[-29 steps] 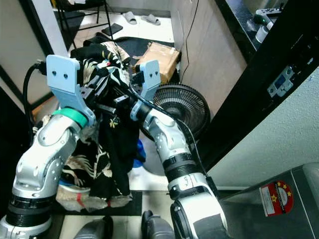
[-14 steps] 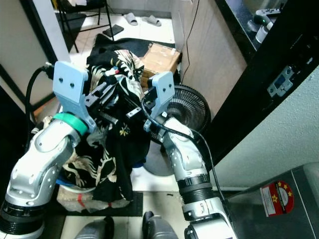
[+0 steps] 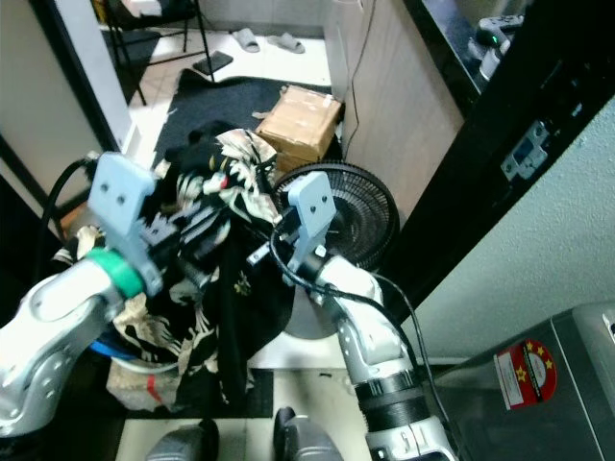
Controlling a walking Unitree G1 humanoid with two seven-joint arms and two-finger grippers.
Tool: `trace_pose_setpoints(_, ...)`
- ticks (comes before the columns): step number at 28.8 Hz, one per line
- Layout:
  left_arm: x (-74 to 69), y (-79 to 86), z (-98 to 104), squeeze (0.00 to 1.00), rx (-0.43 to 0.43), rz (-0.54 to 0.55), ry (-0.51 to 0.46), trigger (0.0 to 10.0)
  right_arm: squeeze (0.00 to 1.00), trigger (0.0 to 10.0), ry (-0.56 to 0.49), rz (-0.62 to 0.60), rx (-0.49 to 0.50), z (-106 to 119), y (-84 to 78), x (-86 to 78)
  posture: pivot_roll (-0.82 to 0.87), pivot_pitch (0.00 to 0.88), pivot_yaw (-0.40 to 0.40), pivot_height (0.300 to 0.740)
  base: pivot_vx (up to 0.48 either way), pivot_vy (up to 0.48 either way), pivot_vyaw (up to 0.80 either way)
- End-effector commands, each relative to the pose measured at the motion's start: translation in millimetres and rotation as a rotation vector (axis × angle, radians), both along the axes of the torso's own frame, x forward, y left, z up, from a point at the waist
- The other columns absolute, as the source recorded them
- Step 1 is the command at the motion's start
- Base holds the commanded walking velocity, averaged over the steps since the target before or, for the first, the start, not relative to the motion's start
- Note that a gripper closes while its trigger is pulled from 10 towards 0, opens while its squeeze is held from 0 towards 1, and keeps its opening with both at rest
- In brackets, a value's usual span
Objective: Clothes washing
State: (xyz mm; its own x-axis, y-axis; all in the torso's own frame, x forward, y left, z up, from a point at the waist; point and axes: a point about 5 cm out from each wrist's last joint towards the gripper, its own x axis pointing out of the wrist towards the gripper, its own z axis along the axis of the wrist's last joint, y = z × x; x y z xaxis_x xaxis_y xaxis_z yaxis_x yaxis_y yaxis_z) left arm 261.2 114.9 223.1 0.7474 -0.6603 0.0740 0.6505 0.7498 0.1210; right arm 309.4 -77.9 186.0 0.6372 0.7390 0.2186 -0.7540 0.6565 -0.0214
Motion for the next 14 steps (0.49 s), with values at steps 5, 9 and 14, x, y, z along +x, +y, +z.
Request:
trace_pose_setpoints(5,-21.5,31.6,-8,0.0,0.081,0.023,0.04,10.0,0.0,10.0,-0.02,-0.065,0.02,8,-13.0,-4.0,0.02,0.073,0.042,0.74,0.0,0.0,0.0)
trace_pose_setpoints(9,-36.0,51.2,-4,0.0,0.025,0.002,0.094,10.0,0.0,10.0,-0.013,-0.058,0.026,9,-14.1,-3.8,0.03,0.072,0.032,0.74,0.0,0.0,0.0)
trace_pose_setpoints(14,-45.2,53.9,-3,0.0,-0.03,-0.09,0.15,10.0,0.0,10.0,-0.001,-0.045,0.037,11,-15.3,-3.8,0.04,0.067,0.026,0.74,0.0,0.0,0.0)
